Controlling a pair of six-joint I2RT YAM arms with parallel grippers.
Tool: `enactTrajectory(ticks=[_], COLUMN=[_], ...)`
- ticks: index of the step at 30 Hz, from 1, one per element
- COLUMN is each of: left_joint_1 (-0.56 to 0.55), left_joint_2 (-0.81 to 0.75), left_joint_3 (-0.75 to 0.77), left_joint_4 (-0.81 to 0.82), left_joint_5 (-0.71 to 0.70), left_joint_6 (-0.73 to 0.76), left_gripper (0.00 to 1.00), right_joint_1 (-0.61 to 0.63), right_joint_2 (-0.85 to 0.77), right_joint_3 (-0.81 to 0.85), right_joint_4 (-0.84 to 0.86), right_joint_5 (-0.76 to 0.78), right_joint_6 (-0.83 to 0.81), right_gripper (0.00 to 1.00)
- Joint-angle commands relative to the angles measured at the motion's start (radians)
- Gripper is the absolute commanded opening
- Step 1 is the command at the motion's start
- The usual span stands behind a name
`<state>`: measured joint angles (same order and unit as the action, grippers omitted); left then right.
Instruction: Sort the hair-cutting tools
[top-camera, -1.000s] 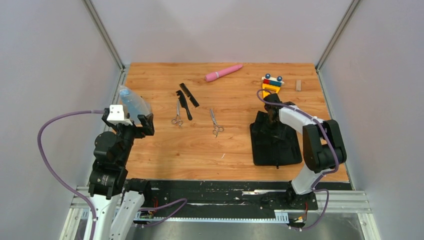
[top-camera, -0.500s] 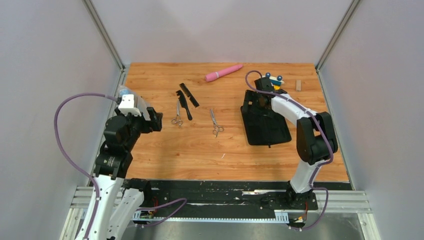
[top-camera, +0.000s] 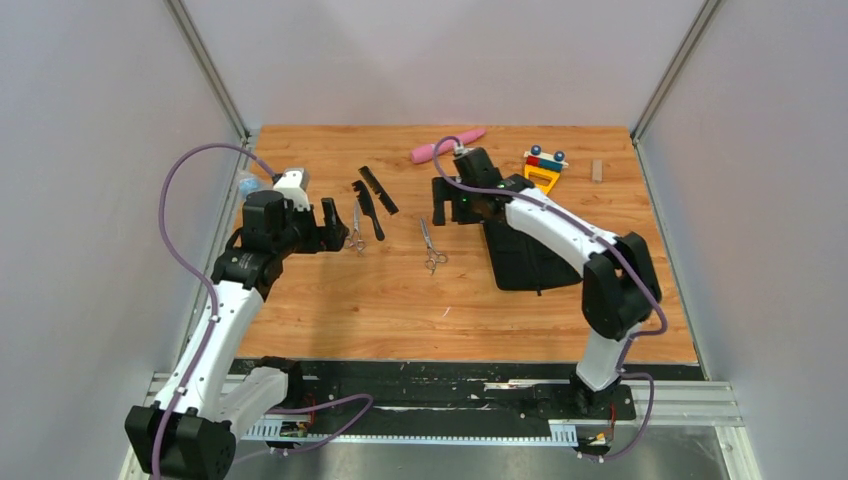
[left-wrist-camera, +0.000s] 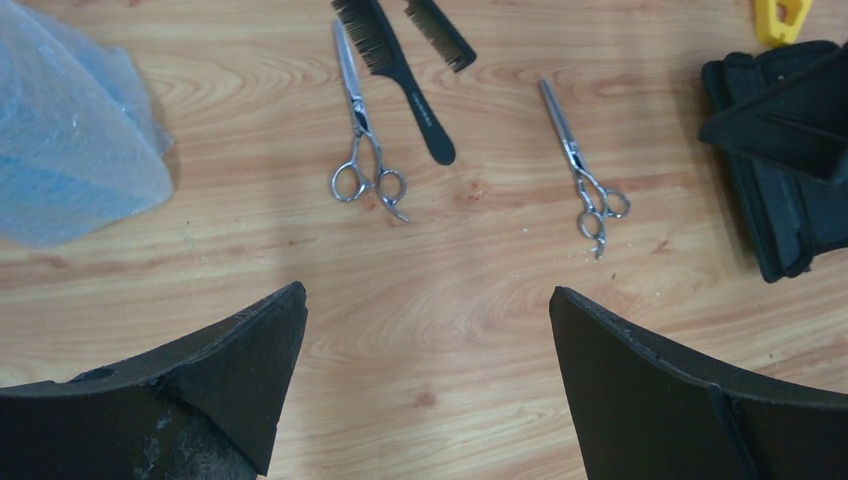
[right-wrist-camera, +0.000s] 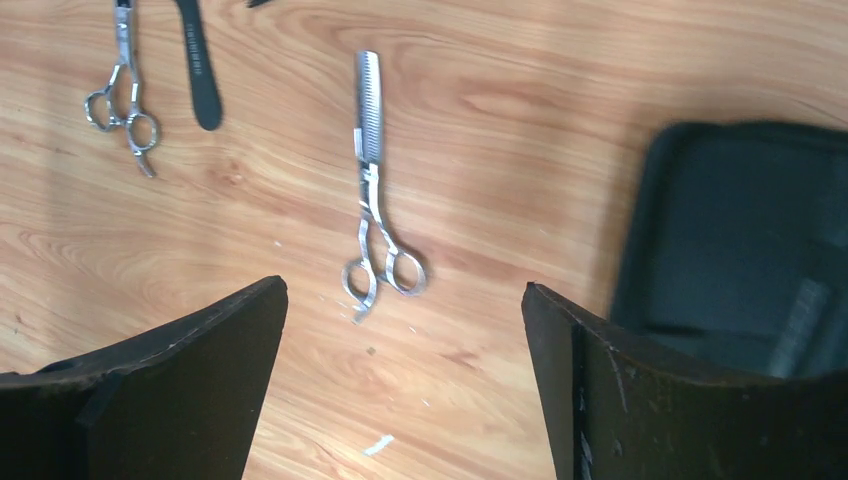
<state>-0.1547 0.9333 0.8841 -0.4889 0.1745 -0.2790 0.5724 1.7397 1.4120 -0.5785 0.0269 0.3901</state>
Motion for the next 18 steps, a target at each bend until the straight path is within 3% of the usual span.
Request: enactTrajectory(ticks=[1,8,13,18], left_joint_1=[-0.002,-0.002,-0.002,-0.001], left_joint_2=[0.01,-0.017,-0.016,-0.03], left_joint_3=[0.052,0.036,0.039,0.034], left_joint_4=[-0.043,-0.042,-0.045,-0.043], left_joint_5=[-0.062,-0.154,-0.145,-0.147], left_joint_6=[0.038,0.055,0.057,0.058], left_gripper=[1.0,1.0,1.0,1.0], right_joint_1=[0.067,0.103,0.129,0.157], right_joint_2=[0.16,0.371,0.446,0.511], right_joint_3=[0.183,0.35,0.413,0.457], right_joint_4=[-0.065,-0.158,-0.187,-0.207], right_joint_5=[0.028,0.028,0.047,0.082], right_joint_6=[-0.01,-0.027,-0.04,-0.051], right_gripper=[0.88,0.71,0.56,0.5])
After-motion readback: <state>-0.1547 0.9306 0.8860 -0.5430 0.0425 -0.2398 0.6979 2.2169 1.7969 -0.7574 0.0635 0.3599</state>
